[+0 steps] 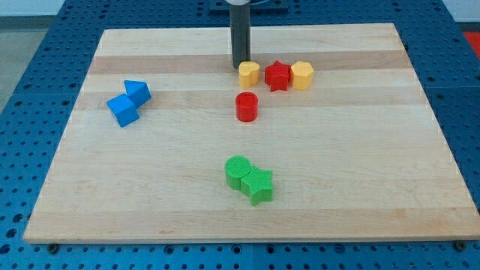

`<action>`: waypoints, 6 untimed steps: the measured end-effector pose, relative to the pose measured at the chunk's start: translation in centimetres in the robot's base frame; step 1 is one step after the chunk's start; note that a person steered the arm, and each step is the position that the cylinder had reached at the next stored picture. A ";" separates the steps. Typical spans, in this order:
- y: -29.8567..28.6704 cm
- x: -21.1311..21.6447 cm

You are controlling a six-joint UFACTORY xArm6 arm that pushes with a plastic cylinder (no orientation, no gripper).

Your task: Move your arm towards center left

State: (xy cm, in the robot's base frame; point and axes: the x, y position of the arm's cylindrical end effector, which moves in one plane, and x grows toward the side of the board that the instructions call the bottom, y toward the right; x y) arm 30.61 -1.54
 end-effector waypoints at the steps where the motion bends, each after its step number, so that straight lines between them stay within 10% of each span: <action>1: 0.0 0.4; 6: -4.2 6.0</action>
